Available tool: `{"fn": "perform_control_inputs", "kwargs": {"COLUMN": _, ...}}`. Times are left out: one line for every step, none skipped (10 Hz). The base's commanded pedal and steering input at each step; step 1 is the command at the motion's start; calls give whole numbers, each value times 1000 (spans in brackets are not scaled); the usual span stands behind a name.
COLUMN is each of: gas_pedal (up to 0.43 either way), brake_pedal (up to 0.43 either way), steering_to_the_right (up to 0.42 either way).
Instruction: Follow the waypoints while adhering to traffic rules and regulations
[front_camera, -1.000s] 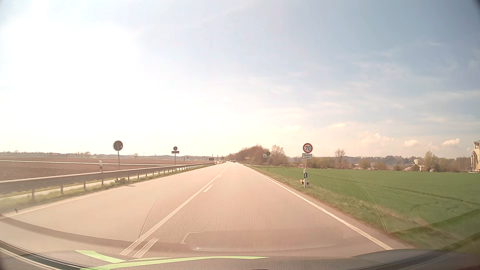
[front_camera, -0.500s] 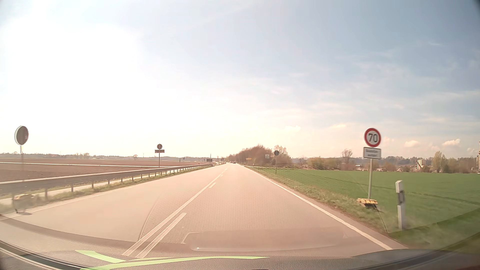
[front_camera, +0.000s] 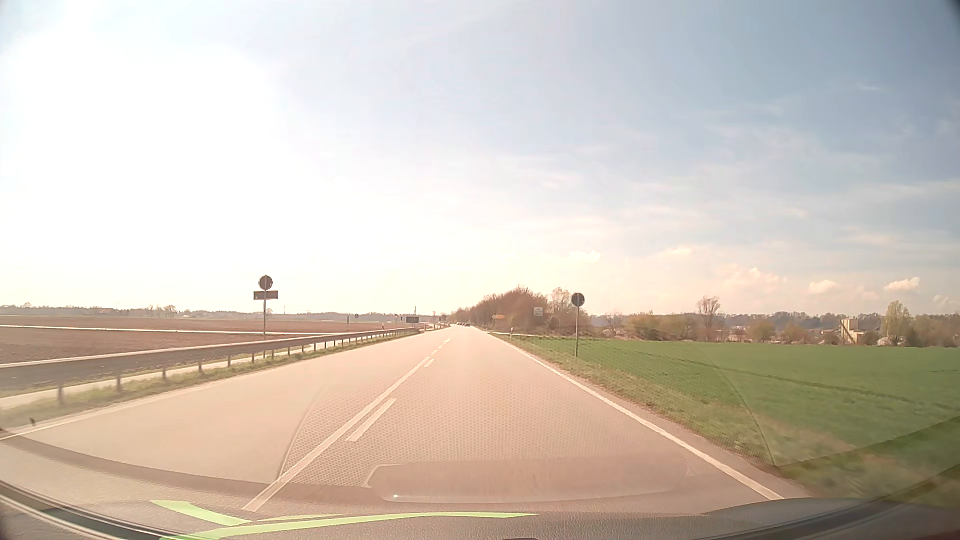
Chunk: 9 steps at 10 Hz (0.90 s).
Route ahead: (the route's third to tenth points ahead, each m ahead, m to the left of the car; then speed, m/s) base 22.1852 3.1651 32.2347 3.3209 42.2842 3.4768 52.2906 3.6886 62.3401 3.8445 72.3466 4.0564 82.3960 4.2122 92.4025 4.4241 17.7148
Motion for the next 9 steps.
{"fn": "perform_control_inputs", "kwargs": {"gas_pedal": 0, "brake_pedal": 0, "steering_to_the_right": 1}}
{"fn": "perform_control_inputs", "kwargs": {"gas_pedal": 0, "brake_pedal": 0, "steering_to_the_right": 0}}
{"fn": "perform_control_inputs", "kwargs": {"gas_pedal": 8, "brake_pedal": 0, "steering_to_the_right": 0}}
{"fn": "perform_control_inputs", "kwargs": {"gas_pedal": 20, "brake_pedal": 0, "steering_to_the_right": 0}}
{"fn": "perform_control_inputs", "kwargs": {"gas_pedal": 39, "brake_pedal": 0, "steering_to_the_right": 0}}
{"fn": "perform_control_inputs", "kwargs": {"gas_pedal": 47, "brake_pedal": 0, "steering_to_the_right": 0}}
{"fn": "perform_control_inputs", "kwargs": {"gas_pedal": 59, "brake_pedal": 0, "steering_to_the_right": 0}}
{"fn": "perform_control_inputs", "kwargs": {"gas_pedal": 79, "brake_pedal": 0, "steering_to_the_right": 0}}
{"fn": "perform_control_inputs", "kwargs": {"gas_pedal": 118, "brake_pedal": 0, "steering_to_the_right": 0}}
